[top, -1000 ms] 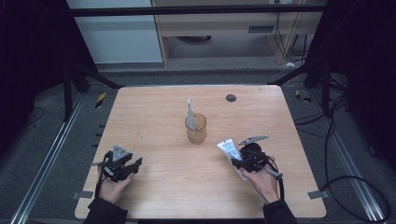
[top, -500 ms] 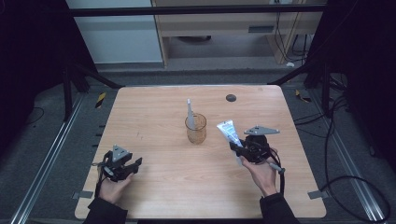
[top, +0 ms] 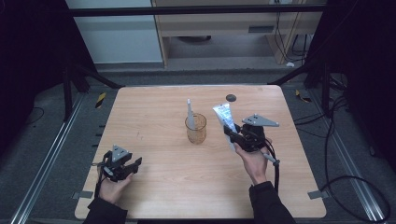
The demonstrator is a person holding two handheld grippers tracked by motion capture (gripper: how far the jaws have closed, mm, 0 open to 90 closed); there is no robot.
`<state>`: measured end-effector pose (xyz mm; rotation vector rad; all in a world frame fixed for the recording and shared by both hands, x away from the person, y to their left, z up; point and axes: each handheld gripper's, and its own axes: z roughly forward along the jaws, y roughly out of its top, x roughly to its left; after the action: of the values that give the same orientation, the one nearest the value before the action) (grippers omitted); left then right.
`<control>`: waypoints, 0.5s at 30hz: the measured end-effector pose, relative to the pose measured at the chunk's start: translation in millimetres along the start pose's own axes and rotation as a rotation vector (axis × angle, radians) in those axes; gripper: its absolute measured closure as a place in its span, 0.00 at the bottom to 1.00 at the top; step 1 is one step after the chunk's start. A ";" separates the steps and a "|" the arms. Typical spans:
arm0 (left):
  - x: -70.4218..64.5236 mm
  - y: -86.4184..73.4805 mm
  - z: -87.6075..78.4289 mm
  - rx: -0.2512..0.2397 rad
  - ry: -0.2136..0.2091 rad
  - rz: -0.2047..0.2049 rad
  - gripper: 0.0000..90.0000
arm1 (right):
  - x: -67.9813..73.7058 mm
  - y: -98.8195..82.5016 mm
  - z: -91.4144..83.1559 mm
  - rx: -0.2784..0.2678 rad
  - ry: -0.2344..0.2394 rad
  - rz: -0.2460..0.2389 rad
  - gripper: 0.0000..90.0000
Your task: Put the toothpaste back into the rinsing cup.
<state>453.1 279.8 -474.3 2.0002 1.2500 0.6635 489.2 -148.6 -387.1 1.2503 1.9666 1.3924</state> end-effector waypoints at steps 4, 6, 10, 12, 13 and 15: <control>0.1 -0.1 -0.2 -0.001 0.001 0.000 0.58 | 0.1 9.4 2.6 -0.051 -0.008 0.007 0.77; 0.0 0.0 -0.3 -0.003 0.002 -0.001 0.58 | -1.1 13.7 3.5 -0.077 -0.009 0.011 0.77; -0.3 0.0 -0.6 -0.004 0.001 0.002 0.58 | -5.1 21.8 7.5 -0.123 -0.009 0.023 0.77; -0.1 0.1 -0.4 -0.005 0.002 -0.001 0.58 | -6.1 24.9 10.4 -0.149 -0.012 0.024 0.77; 0.2 0.0 -0.3 -0.004 0.002 -0.001 0.58 | -6.6 25.7 11.3 -0.158 -0.013 0.026 0.77; 0.5 -0.2 -0.2 -0.004 0.003 -0.002 0.58 | -7.8 28.0 13.9 -0.175 -0.010 0.035 0.77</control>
<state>453.0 280.5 -474.2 1.9958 1.2511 0.6673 515.5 -145.4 -368.7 1.2135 1.7811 1.5357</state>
